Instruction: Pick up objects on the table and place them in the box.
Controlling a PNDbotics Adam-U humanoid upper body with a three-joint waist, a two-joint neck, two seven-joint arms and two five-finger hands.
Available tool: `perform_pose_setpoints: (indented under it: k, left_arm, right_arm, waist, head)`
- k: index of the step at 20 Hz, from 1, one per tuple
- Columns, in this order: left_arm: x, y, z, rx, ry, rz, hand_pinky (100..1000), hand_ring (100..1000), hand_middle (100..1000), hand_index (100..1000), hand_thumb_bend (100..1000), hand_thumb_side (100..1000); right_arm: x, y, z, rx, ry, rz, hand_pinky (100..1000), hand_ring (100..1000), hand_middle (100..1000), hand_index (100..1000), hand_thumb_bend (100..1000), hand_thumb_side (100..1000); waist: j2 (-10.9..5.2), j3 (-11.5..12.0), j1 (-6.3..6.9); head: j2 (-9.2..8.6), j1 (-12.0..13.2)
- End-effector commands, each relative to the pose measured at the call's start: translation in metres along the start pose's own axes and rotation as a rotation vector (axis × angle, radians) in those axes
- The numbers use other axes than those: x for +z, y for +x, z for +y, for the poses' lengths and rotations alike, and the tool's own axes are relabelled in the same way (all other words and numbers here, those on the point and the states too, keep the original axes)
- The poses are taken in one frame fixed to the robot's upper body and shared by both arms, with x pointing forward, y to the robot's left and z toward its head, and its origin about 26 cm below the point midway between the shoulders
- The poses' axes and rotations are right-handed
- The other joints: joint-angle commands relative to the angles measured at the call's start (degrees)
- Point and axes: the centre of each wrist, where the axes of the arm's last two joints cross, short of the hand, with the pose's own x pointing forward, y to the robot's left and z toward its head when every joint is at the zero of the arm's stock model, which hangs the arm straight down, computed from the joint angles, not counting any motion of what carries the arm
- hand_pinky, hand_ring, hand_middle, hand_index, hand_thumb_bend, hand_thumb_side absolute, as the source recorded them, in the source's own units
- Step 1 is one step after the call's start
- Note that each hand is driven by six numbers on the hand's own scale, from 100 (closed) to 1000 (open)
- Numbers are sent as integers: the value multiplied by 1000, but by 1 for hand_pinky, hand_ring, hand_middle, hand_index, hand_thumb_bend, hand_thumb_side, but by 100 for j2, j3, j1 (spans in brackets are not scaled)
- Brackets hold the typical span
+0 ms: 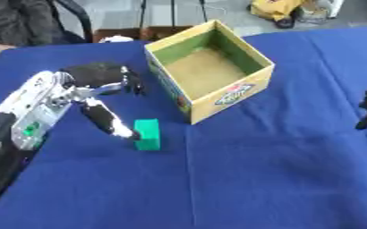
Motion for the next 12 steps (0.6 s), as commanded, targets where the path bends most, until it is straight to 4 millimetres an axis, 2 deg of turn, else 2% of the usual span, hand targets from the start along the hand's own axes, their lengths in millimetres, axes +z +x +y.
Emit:
perform_pose_setpoints:
  k: [1, 6, 12]
  left_arm:
    - [-2, 0, 0, -10, 7, 5, 695, 639, 629, 778, 718, 533]
    - [-9, 2, -10, 13, 25, 17, 681, 621, 612, 769, 669, 510]
    - [-15, 2, -22, 30, 18, 30, 673, 609, 599, 761, 651, 500]
  right_arm:
    - [-4, 7, -5, 16, 2, -28, 481, 433, 577, 751, 385, 613]
    - [-4, 7, -5, 14, 4, -28, 481, 433, 577, 751, 385, 613]
    - [-4, 7, -5, 13, 4, -30, 481, 433, 577, 751, 385, 612]
  waist:
    - [-77, -5, -25]
    - [-67, -5, -28]
    - [-54, -17, -31]
  head:
    - [1, 11]
    - [-9, 15]
    - [-12, 25]
